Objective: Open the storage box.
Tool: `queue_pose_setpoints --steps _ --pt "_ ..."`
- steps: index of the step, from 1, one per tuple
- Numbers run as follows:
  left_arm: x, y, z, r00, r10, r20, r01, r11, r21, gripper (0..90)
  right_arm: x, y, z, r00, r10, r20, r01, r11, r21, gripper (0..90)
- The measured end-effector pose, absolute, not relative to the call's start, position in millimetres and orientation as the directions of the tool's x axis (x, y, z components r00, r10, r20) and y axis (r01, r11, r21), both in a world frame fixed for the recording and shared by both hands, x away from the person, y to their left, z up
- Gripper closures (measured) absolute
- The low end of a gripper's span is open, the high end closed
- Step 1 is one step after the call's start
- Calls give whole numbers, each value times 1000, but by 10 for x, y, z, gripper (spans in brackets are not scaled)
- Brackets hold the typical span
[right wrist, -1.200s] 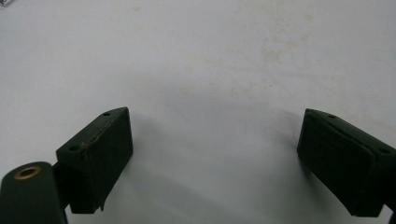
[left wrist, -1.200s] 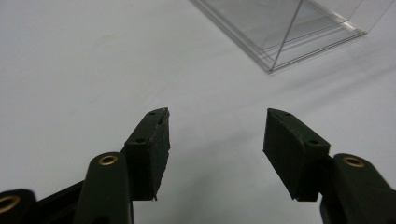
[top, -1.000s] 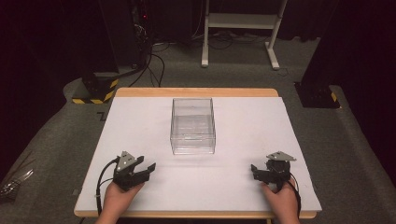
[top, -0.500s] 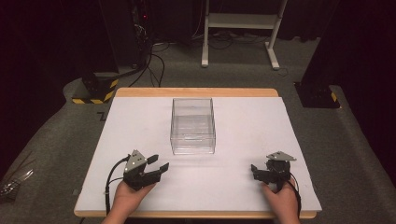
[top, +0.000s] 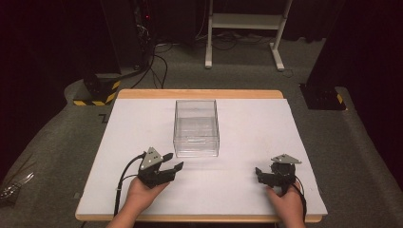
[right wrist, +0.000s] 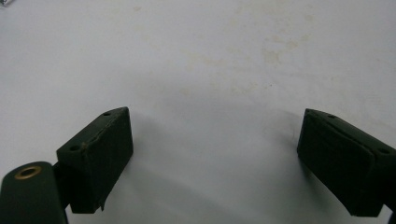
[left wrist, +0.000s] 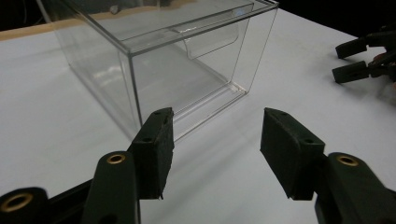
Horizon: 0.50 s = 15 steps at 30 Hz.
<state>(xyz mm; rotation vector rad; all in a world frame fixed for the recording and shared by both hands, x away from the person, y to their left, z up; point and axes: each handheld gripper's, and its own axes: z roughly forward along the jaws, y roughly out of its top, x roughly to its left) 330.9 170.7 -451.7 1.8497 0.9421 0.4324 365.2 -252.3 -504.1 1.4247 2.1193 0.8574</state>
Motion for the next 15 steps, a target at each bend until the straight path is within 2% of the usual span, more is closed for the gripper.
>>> queue_pose_setpoints --steps 15 --pt "3559 1489 -4585 651 749 -120 402 -208 892 444 3652 -2526 -5041 -371 928 -22 653 278 704 106"
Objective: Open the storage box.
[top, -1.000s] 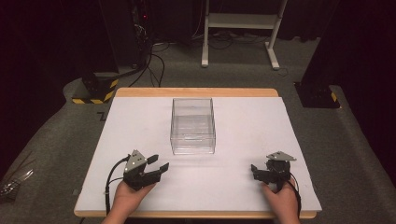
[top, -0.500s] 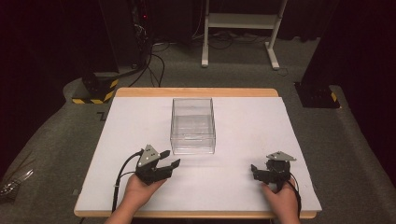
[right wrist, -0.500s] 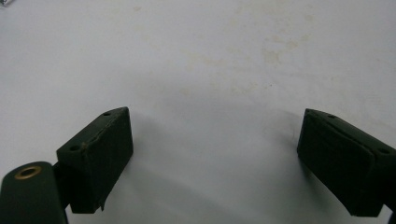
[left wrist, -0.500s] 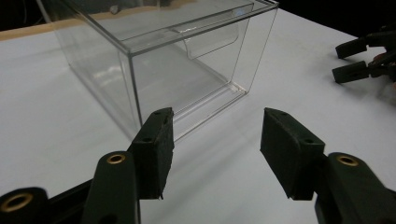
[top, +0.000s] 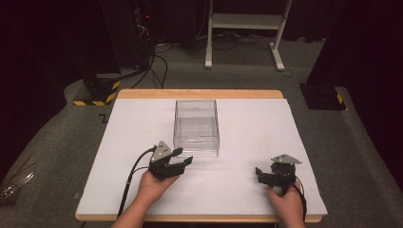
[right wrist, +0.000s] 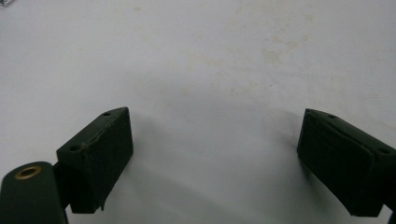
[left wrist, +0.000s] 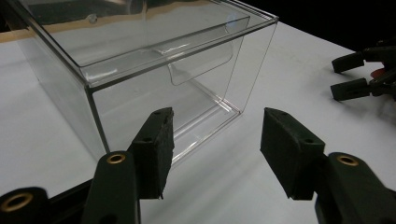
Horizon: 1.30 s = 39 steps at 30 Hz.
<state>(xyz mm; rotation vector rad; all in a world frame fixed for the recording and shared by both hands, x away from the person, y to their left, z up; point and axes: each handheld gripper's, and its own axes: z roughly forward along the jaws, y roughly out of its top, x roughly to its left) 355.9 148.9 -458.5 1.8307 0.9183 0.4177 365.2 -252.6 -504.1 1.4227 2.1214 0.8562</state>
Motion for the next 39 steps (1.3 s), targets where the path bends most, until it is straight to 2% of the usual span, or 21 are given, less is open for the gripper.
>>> queue_pose_setpoints --steps 21,39 --pt "3780 1453 -4628 640 760 -110 397 -205 895 519 3648 -2522 -5040 -370 928 -26 651 280 705 110" --pt "3913 1445 -4644 666 733 -139 381 -173 908 645 3648 -2521 -5040 -371 928 -28 650 281 706 112"
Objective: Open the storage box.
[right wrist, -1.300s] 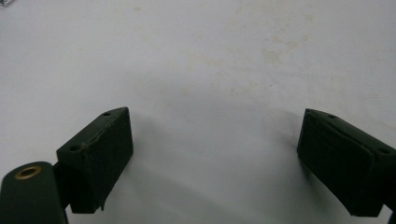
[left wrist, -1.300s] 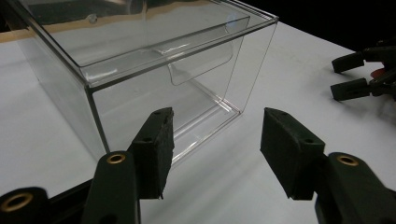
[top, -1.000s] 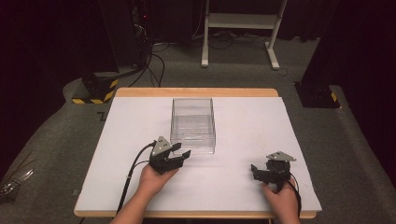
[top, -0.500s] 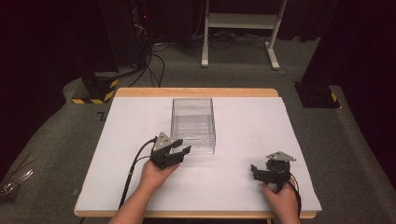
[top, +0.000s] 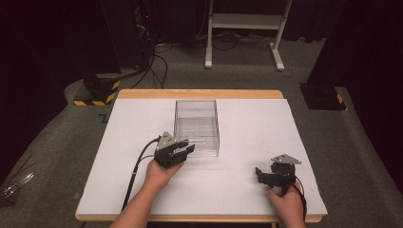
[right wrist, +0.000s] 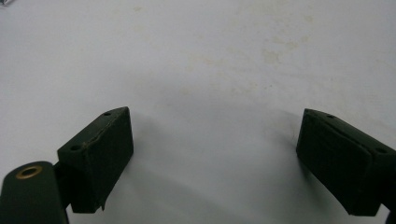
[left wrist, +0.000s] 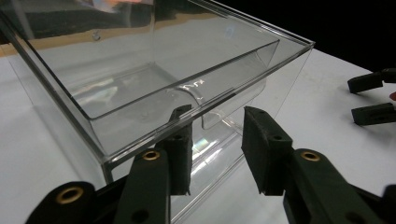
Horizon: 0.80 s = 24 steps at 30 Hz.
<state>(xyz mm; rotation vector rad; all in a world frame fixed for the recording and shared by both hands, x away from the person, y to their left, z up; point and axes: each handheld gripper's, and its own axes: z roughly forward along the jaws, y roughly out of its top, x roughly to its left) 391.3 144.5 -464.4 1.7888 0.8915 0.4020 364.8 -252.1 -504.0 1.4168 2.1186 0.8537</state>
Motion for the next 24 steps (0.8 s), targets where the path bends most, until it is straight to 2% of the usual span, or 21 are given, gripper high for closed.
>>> queue_pose_setpoints --steps 11,16,24 --pt "3918 1430 -4697 666 734 -135 357 -155 921 705 3646 -2520 -5039 -372 928 -29 650 283 706 114" --pt "3909 1431 -4743 675 733 -87 319 -183 930 743 3645 -2519 -5039 -371 928 -29 650 281 706 114" --pt "3915 1474 -4778 696 712 -90 297 -172 939 774 3643 -2518 -5039 -370 929 -27 651 280 706 115"
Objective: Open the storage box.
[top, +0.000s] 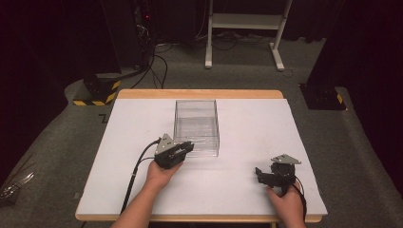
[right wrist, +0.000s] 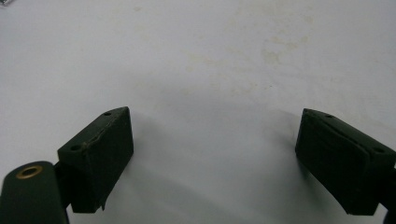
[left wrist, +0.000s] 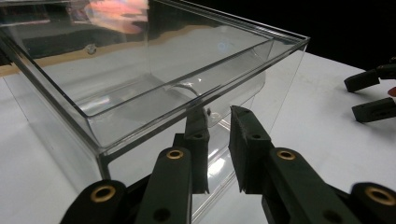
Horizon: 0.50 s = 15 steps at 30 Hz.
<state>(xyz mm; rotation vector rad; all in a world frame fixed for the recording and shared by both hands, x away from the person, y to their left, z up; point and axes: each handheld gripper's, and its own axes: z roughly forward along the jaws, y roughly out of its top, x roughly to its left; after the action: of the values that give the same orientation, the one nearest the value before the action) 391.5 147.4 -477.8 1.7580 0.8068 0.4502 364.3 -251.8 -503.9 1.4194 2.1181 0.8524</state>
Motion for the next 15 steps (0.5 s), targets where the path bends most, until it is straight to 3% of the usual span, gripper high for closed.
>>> queue_pose_setpoints --steps 15 --pt "3890 1527 -4796 699 707 -109 300 -152 942 818 3642 -2517 -5039 -370 929 -27 651 280 706 116"
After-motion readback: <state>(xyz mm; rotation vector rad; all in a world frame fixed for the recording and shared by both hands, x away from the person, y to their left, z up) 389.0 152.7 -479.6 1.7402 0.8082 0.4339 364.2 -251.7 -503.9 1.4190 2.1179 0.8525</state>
